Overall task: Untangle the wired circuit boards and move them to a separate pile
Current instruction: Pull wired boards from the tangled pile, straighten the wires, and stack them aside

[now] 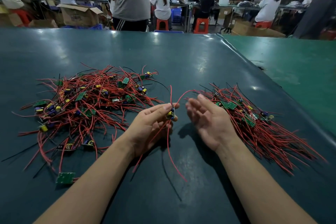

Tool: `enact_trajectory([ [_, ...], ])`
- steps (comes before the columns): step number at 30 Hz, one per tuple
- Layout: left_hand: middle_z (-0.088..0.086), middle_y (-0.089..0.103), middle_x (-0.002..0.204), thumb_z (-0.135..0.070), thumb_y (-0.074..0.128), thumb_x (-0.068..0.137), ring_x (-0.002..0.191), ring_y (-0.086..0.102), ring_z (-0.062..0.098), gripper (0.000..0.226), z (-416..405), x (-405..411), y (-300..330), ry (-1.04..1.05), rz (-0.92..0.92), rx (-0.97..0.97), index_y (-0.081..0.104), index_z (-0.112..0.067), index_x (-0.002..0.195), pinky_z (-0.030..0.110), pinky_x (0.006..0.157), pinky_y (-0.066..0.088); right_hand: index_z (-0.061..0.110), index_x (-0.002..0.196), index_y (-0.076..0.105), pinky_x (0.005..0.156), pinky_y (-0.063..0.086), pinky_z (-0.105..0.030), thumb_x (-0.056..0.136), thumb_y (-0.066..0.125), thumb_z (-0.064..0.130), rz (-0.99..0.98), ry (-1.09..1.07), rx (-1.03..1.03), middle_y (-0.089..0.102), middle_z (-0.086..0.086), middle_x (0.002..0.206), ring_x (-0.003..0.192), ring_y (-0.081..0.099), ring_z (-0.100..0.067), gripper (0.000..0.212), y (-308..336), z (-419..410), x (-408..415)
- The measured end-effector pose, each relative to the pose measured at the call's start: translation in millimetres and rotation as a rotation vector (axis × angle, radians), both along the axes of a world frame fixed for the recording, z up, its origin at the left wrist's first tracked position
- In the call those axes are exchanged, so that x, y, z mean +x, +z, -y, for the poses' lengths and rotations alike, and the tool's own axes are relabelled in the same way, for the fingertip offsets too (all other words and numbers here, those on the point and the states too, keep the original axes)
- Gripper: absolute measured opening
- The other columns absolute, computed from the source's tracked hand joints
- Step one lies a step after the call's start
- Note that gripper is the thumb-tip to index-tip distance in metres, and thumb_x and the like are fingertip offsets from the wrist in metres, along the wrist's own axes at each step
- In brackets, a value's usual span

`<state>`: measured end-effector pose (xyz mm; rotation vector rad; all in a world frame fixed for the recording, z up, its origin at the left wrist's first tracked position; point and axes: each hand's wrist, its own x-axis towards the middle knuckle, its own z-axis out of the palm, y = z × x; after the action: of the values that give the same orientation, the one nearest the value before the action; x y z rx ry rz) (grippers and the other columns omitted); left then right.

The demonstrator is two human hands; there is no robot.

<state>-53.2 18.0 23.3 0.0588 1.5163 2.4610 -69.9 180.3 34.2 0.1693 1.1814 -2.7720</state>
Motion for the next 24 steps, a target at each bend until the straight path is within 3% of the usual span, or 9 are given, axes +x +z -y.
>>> enact_trajectory([
  [2,0.006,0.061,0.071,-0.026,0.062,0.086,0.057,0.053,0.014,0.026,-1.5,-0.1,0.5,0.021,0.003,0.017,0.074,-0.008,0.101,0.022,0.057,0.045,0.009,0.095,0.059,0.048,0.051,-0.021,0.095,0.060,0.022,-0.004,0.010,0.268,0.065,-0.002,0.062,0.053,0.063,-0.013,0.013,-5.0,7.2,-0.1],
  [4,0.006,0.058,0.069,-0.027,0.060,0.086,0.056,0.054,0.015,0.026,-3.4,1.1,1.2,0.038,-0.011,-0.001,0.072,-0.007,0.096,0.023,0.056,0.045,0.013,0.100,0.061,0.045,0.046,-0.021,0.092,0.060,0.037,-0.022,0.019,0.363,0.062,0.002,0.061,0.050,0.059,-0.012,0.025,-7.3,10.8,-0.2],
  [6,0.007,0.055,0.067,-0.027,0.061,0.082,0.053,0.055,0.015,0.025,-5.9,3.0,1.1,0.046,-0.042,-0.043,0.070,-0.005,0.089,0.024,0.053,0.046,0.018,0.099,0.069,0.048,0.045,-0.021,0.083,0.060,0.051,-0.040,0.023,0.309,0.064,0.004,0.068,0.055,0.060,-0.011,0.037,-6.3,6.7,-0.9],
  [9,0.008,0.056,0.065,-0.022,0.059,0.086,0.052,0.057,0.015,0.020,-9.0,3.4,0.5,0.104,-0.077,-0.071,0.068,-0.004,0.085,0.023,0.050,0.048,0.020,0.086,0.078,0.052,0.049,-0.022,0.080,0.057,0.056,-0.068,0.078,0.112,0.068,0.003,0.075,0.063,0.064,-0.012,0.042,-2.8,-2.7,-1.9],
  [13,0.010,0.065,0.069,-0.017,0.055,0.094,0.055,0.063,0.018,0.015,-8.7,0.0,0.2,0.201,-0.065,-0.039,0.065,-0.009,0.087,0.022,0.051,0.048,0.017,0.063,0.072,0.045,0.042,-0.023,0.077,0.062,0.059,-0.075,0.122,0.077,0.059,0.002,0.059,0.056,0.059,-0.012,0.045,-1.5,-3.0,0.8],
  [17,0.008,0.068,0.078,-0.021,0.064,0.086,0.061,0.069,0.024,0.008,-6.7,-2.0,-1.2,0.199,-0.017,0.011,0.065,-0.014,0.088,0.024,0.054,0.053,0.019,0.051,0.062,0.040,0.037,-0.019,0.080,0.063,0.052,-0.013,0.098,0.034,0.049,0.004,0.051,0.048,0.049,-0.010,0.044,1.2,-2.0,0.6],
  [19,0.008,0.070,0.079,-0.025,0.067,0.077,0.059,0.068,0.022,0.016,-6.6,-2.4,-0.9,0.175,0.008,0.024,0.067,-0.012,0.086,0.023,0.054,0.055,0.016,0.057,0.066,0.039,0.039,-0.017,0.087,0.059,0.050,0.018,0.036,-0.041,0.054,0.002,0.053,0.050,0.054,-0.010,0.045,2.6,-5.5,-1.6],
  [21,0.009,0.071,0.077,-0.030,0.066,0.076,0.053,0.065,0.018,0.020,-6.5,-2.3,-0.3,0.160,0.017,0.003,0.068,-0.010,0.083,0.022,0.051,0.053,0.012,0.078,0.071,0.043,0.047,-0.016,0.088,0.059,0.043,0.010,0.008,-0.099,0.067,0.000,0.067,0.060,0.065,-0.011,0.035,3.2,-9.2,-2.7],
  [24,0.008,0.070,0.072,-0.034,0.064,0.077,0.049,0.061,0.012,0.028,-6.2,-2.7,-0.3,0.145,-0.003,-0.058,0.065,-0.007,0.084,0.019,0.047,0.049,0.009,0.103,0.064,0.049,0.051,-0.015,0.081,0.065,0.025,-0.004,0.031,-0.104,0.071,-0.002,0.083,0.070,0.070,-0.012,0.028,2.1,-7.0,-0.6],
])
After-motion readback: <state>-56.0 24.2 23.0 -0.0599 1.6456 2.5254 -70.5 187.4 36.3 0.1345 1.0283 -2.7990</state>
